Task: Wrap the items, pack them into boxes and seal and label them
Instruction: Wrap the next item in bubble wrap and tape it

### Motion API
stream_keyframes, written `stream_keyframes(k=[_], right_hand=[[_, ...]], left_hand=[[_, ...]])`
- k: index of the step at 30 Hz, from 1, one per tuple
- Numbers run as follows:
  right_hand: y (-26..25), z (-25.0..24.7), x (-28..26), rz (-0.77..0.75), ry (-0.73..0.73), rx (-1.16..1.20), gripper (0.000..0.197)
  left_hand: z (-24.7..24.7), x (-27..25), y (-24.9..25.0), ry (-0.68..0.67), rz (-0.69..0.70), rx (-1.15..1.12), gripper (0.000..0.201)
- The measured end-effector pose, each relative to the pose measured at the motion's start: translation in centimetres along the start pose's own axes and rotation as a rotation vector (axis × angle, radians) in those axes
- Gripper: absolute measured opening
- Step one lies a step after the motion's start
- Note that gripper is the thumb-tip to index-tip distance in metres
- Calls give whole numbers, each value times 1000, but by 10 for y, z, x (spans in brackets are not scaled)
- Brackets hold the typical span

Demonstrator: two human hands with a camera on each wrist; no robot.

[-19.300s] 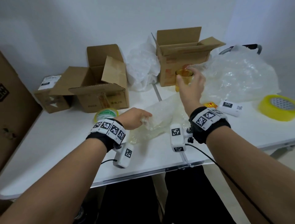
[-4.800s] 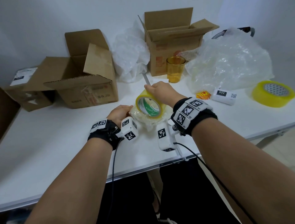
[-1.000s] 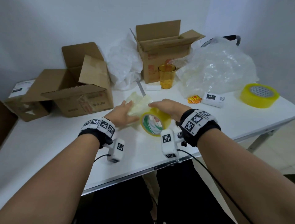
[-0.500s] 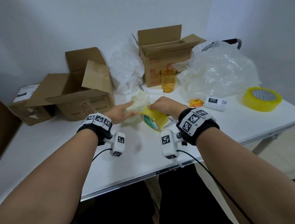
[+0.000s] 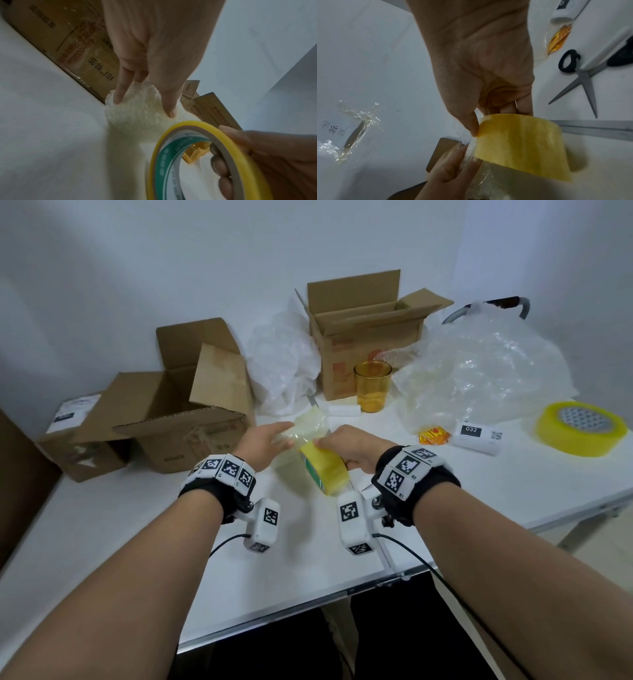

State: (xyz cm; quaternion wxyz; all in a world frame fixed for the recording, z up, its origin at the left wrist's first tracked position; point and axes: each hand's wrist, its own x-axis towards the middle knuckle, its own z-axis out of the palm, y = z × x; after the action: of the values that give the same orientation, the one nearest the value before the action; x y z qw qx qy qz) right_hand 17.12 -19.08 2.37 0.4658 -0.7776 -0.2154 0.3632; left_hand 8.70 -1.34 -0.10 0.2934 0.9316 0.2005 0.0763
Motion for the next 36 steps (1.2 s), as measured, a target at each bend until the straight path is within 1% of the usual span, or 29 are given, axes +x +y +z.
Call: stream_keyframes(k=[3,5,7,9,11,12,13,14,15,16,17,18,19,22,24,27,30,32,36], right_hand=[[2,5,0,25,-24,15,16],[6,5,1,26,-30,38,16],[11,6,3,4,-34,44,28],[19,8,7,-33,-39,-13,39],[27,11,7,-76,-23,-70,43],[30,10,7,-89,1,-81,46],[32,6,7,-84,49,-69,54],[33,-2,6,-76,123,-48,58],[36,-13,7,-76,211,-34,56],[39,-26,6,-84,303,-43,47],[42,-39,6,-86,382,-104,35],[45,-53,5,-64,424,-215,26],[47,-64,2,-27,425,-354,25],[55,-76,-6,59,272,-764,34],[63,-75,-5,85,204,-902,38],[71,-71,-7,134,116,-991,38],[68,-71,-14,141,58,-1089,43],[69,-77,-15,138,54,-1155,45],[81,-79,-5,191,114,-1120,49]], left_hand=[[1,-4,2,-59,4,33,47],[-2,-3,5,-101,-53,72,47],[-5,-3,11,-119,-129,12,46],[-5,-4,18,-127,-147,-26,43],[0,-3,20,-91,-166,16,49],[3,-3,21,-60,-169,60,49],[5,-4,22,-34,-161,91,48],[7,-3,22,-26,-154,105,46],[8,-3,22,-28,-150,105,45],[9,-3,22,-33,-150,103,44],[8,-3,23,-34,-147,98,44],[8,-3,23,-31,-148,93,44],[7,-3,24,-23,-147,85,43],[10,-1,26,-5,-149,72,42],[12,-1,27,1,-147,76,41],[13,-1,28,3,-143,74,41],[13,-2,27,8,-142,68,41],[14,-2,27,9,-141,65,40],[15,-1,25,10,-136,59,40]])
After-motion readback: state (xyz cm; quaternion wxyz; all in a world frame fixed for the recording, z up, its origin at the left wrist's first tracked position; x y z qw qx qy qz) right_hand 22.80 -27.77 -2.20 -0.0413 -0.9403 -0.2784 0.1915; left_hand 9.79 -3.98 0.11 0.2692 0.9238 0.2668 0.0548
